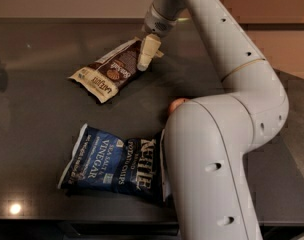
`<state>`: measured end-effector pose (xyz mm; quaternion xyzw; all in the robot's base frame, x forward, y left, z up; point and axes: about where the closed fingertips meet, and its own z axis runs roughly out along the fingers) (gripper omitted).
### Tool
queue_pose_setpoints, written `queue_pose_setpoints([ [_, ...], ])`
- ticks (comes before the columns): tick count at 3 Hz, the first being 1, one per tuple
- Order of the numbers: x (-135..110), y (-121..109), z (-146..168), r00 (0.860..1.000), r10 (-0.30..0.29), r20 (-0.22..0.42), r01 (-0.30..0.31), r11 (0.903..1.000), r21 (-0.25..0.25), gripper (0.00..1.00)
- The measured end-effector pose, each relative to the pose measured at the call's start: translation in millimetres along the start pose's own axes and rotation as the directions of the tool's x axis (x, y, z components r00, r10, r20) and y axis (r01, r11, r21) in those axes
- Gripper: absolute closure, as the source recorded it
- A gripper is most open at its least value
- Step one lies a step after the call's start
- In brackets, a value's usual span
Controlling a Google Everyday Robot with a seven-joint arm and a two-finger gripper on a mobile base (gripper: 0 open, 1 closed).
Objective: Pick brown chip bag
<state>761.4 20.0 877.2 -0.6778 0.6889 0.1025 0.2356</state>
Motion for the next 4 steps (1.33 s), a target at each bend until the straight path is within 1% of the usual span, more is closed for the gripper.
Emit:
queue_pose_setpoints([
  [1, -6.7, 4.1, 14.9, 1.000, -0.010, -0.008, 0.010, 0.9994, -0.034, 0.00],
  [2, -9.7, 7.4, 23.0, 1.000, -0.016, -0.015, 0.015, 0.9984, -0.055, 0.00],
  [3, -11.4, 15.7, 27.8, 0.998, -0.042, -0.043, 0.038, 0.9955, -0.087, 0.18],
  [4, -16.2, 21.3, 27.0, 0.996, -0.069, -0.057, 0.063, 0.9929, -0.100, 0.41],
])
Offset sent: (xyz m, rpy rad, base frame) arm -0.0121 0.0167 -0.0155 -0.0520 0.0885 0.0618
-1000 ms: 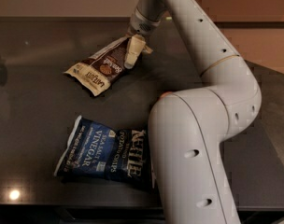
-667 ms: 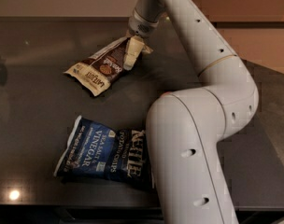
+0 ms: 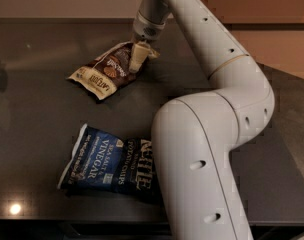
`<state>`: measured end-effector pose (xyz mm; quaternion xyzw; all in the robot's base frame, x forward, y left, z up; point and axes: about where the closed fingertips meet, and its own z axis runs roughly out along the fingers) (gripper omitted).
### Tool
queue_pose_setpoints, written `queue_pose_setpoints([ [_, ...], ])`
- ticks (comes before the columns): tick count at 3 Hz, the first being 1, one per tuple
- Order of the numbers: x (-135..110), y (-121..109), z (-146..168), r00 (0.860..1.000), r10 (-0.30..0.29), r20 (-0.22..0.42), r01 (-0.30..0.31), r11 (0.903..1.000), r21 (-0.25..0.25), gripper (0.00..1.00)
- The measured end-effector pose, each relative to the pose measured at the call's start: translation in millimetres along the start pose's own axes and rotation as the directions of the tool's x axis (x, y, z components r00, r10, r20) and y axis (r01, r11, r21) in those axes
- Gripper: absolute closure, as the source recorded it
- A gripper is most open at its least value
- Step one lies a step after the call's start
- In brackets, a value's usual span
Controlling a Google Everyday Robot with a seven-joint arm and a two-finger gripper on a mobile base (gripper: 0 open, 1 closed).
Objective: Pick brown chip bag
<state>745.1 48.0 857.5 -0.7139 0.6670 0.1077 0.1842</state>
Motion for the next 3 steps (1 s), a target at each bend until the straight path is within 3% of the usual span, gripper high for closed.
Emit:
queue_pose_setpoints([
  [2, -27.7, 13.2, -30.1, 0.996, -0.091, 0.011, 0.091, 0.9957, 0.019, 0.87],
  [3, -44.9, 26.2, -71.4, 0.985, -0.165, 0.046, 0.162, 0.9851, 0.057, 1.00],
])
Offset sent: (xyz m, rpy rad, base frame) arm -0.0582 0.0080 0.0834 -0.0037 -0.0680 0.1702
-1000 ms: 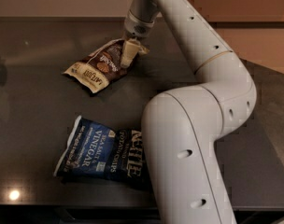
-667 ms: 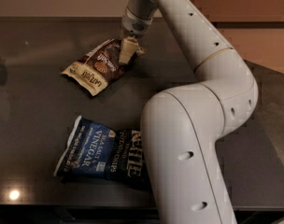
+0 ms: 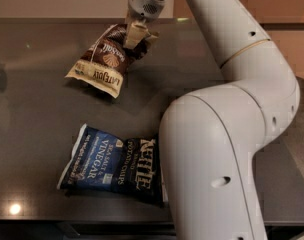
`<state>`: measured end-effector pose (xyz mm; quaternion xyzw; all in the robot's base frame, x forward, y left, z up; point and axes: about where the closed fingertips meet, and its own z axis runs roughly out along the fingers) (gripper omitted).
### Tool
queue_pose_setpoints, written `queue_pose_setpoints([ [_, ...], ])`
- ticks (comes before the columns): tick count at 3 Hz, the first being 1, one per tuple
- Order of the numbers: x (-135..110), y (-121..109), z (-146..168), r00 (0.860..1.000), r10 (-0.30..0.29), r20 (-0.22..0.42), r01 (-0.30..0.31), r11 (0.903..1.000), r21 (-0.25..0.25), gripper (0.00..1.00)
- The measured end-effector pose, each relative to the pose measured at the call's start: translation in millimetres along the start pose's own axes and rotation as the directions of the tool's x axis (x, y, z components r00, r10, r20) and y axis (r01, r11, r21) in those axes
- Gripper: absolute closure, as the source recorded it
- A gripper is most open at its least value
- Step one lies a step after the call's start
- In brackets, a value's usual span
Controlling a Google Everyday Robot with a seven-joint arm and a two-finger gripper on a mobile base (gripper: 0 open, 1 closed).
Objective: Pick brown chip bag
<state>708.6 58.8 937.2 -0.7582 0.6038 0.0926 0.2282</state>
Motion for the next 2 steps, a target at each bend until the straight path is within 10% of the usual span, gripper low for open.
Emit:
queue_pose_setpoints([
  [2, -21.4, 12.4, -86.7, 0.996, -0.080, 0.033, 0.076, 0.9911, 0.109, 1.00],
])
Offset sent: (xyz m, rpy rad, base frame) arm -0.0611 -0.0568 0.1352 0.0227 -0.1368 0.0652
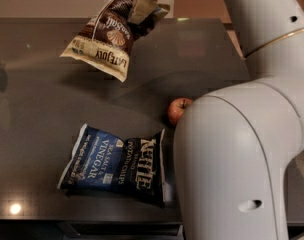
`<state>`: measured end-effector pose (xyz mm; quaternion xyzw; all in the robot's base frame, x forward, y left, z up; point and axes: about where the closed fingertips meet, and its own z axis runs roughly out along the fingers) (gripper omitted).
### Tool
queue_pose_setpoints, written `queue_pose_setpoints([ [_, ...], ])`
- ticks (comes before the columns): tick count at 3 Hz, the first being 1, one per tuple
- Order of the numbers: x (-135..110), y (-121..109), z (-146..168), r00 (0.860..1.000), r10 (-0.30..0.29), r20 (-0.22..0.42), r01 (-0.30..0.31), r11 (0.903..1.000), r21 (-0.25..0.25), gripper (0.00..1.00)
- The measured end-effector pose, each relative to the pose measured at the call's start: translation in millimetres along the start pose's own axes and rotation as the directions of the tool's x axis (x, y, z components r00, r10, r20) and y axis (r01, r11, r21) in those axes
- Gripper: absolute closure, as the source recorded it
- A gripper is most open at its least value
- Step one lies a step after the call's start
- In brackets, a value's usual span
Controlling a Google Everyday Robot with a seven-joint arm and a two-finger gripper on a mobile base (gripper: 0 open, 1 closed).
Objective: Pick brown chip bag
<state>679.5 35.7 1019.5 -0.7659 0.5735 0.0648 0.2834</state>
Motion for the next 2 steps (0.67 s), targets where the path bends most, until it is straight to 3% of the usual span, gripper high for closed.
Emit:
queue_pose_setpoints([
  [1, -11.7, -11.4, -27.8, 0.999, -0.031, 0.009, 0.030, 0.9964, 0.080, 1.00],
  [2, -14.4, -18.2, -24.0, 0.999, -0.032, 0.018, 0.030, 0.9946, 0.099, 1.00],
])
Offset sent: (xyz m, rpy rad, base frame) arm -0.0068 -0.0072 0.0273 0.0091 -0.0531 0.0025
